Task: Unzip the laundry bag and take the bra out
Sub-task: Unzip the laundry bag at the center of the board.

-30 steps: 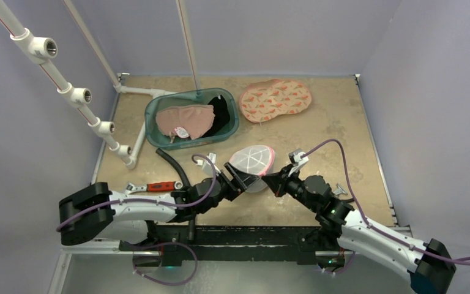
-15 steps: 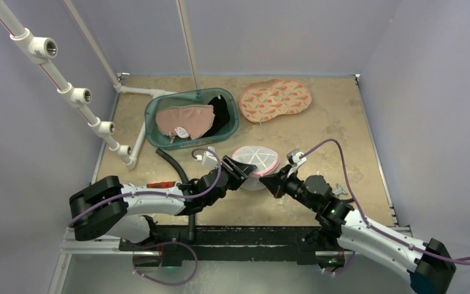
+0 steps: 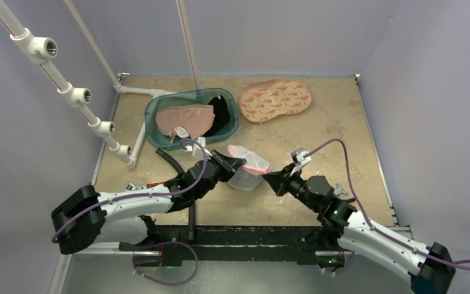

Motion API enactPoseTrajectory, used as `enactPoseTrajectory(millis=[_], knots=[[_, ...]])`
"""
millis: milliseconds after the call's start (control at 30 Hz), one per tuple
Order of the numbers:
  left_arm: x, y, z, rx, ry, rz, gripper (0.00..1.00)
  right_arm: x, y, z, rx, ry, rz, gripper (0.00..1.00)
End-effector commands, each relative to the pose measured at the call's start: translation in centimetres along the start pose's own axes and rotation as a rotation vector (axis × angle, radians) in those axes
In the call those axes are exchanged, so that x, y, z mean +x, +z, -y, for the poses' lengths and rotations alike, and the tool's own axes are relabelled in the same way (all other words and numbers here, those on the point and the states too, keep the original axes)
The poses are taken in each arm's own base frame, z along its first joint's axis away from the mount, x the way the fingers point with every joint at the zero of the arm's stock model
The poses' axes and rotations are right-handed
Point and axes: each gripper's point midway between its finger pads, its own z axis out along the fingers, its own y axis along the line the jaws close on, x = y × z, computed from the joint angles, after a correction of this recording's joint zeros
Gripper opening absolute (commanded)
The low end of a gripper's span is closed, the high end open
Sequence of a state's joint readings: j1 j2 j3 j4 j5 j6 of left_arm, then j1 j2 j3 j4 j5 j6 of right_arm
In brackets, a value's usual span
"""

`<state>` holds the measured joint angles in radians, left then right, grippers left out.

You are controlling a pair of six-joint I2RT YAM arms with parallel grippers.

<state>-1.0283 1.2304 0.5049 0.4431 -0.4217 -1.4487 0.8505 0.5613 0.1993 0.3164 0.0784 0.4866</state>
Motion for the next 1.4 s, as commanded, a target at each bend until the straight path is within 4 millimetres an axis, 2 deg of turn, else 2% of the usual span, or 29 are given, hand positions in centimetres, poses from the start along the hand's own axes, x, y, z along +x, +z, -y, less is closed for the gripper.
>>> enactPoseTrajectory(millis=[0,167,367,433,500,533,567,633,667,733,767,833,967,1000,1067,1133,1233,1333,1367], knots=[[-2.7,-1.0,1.1,0.010,0.093,0.055,0.00,-3.0,-0.6,1.4,0.132,0.057,0.086,0.00],[-3.7,-2.2,2.0,0.050,0.139,0.033,0.00,-2.6,-1.0,2.5,0.196,0.113,0.091,0.00],[-2.7,-2.8,3.6,0.150,0.216,-0.073,0.00,-1.9,-0.8,3.2,0.236,0.138,0.070,0.00],[-2.5,-2.7,4.3,0.214,0.236,-0.115,0.00,-2.6,-1.0,3.3,0.242,0.137,0.110,0.00],[-3.2,-2.4,5.8,0.311,0.255,-0.167,0.00,-3.6,-1.4,2.8,0.203,0.111,0.154,0.00],[-4.5,-2.0,6.4,0.345,0.259,-0.180,0.00,-4.1,-1.6,2.5,0.180,0.102,0.181,0.00],[-4.4,-2.0,7.4,0.398,0.271,-0.223,0.00,-4.5,-1.9,2.0,0.151,0.096,0.205,0.00],[-5.8,-1.8,8.7,0.474,0.310,-0.252,0.00,-5.0,-2.3,1.5,0.115,0.070,0.222,0.00],[-5.9,-1.5,8.8,0.480,0.329,-0.269,0.04,-4.9,-2.2,1.2,0.099,0.060,0.213,0.00],[-5.6,-1.3,7.9,0.467,0.359,-0.293,0.23,-4.2,-1.8,0.6,0.066,0.047,0.179,0.00],[-5.5,-1.2,6.8,0.444,0.359,-0.291,0.35,-3.5,-1.5,0.6,0.063,0.043,0.151,0.00],[-5.1,-1.2,4.2,0.389,0.306,-0.280,0.55,-2.7,-1.0,0.6,0.055,0.041,0.124,0.00],[-4.8,-1.7,-1.2,0.262,0.207,-0.242,0.65,-1.6,-0.5,0.7,0.043,0.041,0.102,0.00],[-4.7,-1.9,-2.1,0.242,0.187,-0.237,0.66,-1.4,-0.4,0.8,0.044,0.040,0.095,0.00],[-4.8,-2.5,-2.4,0.228,0.152,-0.218,0.69,-1.3,-0.3,0.8,0.043,0.036,0.088,0.00],[-5.1,-3.1,-1.5,0.228,0.139,-0.194,0.71,-1.3,-0.2,0.6,0.037,0.029,0.084,0.00],[-4.8,-3.7,2.1,0.245,0.162,-0.178,0.75,-1.4,-0.1,0.4,0.027,0.023,0.081,0.00],[-3.4,-4.0,6.0,0.241,0.206,-0.196,0.76,-1.5,0.0,0.2,0.018,0.016,0.078,0.00],[-2.4,-4.0,6.8,0.228,0.227,-0.217,0.76,-1.5,0.0,0.2,0.018,0.015,0.078,0.00]])
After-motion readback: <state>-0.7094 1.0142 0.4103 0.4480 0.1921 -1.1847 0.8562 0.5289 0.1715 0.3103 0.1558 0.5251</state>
